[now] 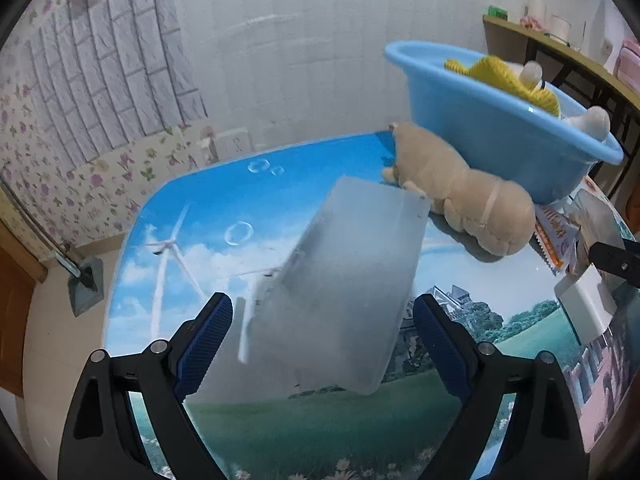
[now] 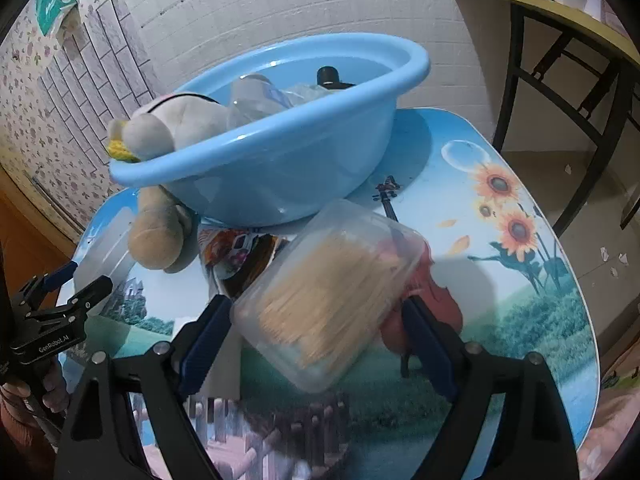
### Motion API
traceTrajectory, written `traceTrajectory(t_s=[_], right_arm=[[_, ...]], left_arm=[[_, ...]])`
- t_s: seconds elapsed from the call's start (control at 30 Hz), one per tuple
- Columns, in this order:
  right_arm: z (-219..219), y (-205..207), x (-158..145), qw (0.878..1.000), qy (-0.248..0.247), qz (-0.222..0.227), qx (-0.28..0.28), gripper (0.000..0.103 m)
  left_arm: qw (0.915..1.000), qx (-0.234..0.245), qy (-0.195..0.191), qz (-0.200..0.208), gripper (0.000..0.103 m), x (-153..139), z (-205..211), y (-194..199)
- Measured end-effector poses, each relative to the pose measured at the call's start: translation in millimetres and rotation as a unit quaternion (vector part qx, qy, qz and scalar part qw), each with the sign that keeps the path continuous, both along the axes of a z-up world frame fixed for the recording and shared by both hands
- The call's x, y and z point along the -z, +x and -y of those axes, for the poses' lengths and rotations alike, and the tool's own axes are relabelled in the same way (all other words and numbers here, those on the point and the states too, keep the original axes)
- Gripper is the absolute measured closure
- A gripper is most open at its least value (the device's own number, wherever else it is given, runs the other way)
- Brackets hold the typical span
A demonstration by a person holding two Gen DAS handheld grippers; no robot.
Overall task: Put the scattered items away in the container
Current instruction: 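Grasp the translucent white case with the left tool while the right tool approaches the toothpick box, then lift the white case with the left tool while the right tool grasps the toothpick box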
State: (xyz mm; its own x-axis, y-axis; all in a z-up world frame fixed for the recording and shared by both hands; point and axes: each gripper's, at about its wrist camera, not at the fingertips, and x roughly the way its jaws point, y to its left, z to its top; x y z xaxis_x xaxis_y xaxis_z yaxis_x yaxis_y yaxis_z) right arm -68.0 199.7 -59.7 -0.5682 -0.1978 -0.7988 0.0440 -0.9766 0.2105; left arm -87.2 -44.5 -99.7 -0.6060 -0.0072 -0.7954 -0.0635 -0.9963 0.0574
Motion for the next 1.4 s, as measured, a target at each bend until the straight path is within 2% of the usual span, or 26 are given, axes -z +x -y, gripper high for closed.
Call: traceTrajectory(t_s=[0.1, 0.13, 0.17, 0.23, 0.37, 0.57, 0.83, 1.0, 1.23, 1.4], right_arm=[[6, -5, 2, 1.000, 0.008, 0.005, 0.003, 0.015], [7, -5, 2, 1.000, 0.012, 0.005, 0.001, 0.015], [8, -6, 2, 1.000, 0.015, 0.005, 0.001, 0.015], [7, -6, 2, 1.000, 0.015, 0.000, 0.003, 0.017], [5, 2, 1, 0.999, 0.014, -0.008, -0.028, 0.024], [-4, 24, -3, 0.998, 0.010, -0.011, -0.062, 0.030], [-3, 58, -6, 0.992, 0.015, -0.014, -0.124, 0.032], [-18, 76, -9, 0.993, 0.016, -0.019, -0.118, 0.032], [-37, 77, -7, 0.996, -0.004, -0.012, -0.083, 0.032], [-36, 82, -21, 0.997, 0.013, -0.024, -0.075, 0.032]], left_arm=[[0.9999, 0.014, 0.003, 0.008, 0.011, 1, -4, -3], [0.9998, 0.018, 0.003, 0.008, 0.017, 1, -5, -3], [0.9998, 0.020, -0.006, 0.003, 0.030, 1, -8, -4], [0.9997, 0.023, -0.008, 0.002, 0.033, -1, -11, -2], [0.9997, 0.023, -0.010, 0.001, 0.036, -1, -16, 6], [0.9998, 0.017, -0.004, 0.002, 0.038, -7, -21, 24], [0.9997, 0.011, 0.015, -0.016, 0.039, -20, -32, 54], [0.9997, 0.010, 0.018, -0.016, 0.039, -24, -32, 55], [0.9997, 0.016, 0.013, -0.015, 0.039, -25, -36, 58], [0.9997, 0.008, 0.017, -0.012, 0.039, -24, -32, 64]])
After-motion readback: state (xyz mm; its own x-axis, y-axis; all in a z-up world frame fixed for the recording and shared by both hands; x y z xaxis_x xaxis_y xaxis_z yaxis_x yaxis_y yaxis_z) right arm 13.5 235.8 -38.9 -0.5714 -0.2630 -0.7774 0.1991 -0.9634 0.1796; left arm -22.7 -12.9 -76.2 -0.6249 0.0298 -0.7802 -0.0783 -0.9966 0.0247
